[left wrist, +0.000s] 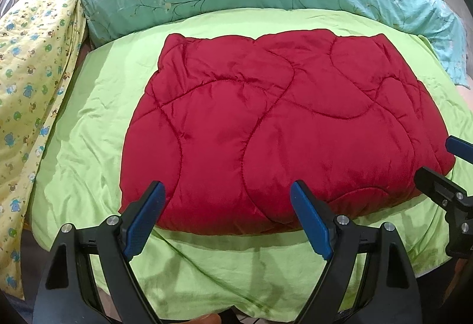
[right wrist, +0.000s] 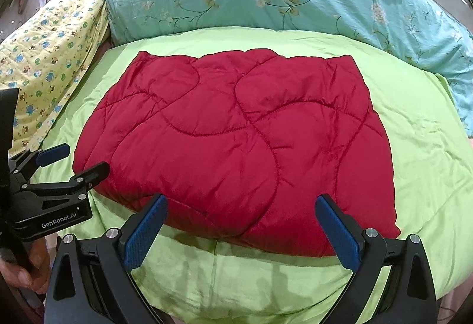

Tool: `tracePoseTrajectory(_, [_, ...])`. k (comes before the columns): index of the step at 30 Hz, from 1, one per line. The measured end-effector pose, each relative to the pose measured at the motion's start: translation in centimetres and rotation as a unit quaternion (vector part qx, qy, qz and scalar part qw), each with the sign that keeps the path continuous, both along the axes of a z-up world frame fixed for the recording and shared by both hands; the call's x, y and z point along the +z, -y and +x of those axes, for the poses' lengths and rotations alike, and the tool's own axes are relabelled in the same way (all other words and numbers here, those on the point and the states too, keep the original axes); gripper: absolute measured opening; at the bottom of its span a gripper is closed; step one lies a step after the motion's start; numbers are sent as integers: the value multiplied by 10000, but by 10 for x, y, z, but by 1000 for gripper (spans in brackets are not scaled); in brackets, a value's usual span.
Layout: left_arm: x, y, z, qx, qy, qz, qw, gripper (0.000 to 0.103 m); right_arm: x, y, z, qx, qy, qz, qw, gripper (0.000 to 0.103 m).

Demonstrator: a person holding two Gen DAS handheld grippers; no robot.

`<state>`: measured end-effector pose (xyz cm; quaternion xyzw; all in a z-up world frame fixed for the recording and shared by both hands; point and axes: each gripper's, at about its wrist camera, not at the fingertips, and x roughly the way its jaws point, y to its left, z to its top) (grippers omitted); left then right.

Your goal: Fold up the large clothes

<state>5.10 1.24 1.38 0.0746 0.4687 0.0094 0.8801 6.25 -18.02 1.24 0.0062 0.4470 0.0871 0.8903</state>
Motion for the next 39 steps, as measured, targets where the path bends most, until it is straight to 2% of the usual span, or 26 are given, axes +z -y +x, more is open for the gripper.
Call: tracePoseTrajectory(39, [8, -8, 3, 82, 150, -24, 9999, 87, 6, -10, 8, 64, 43, 51, 10000, 100])
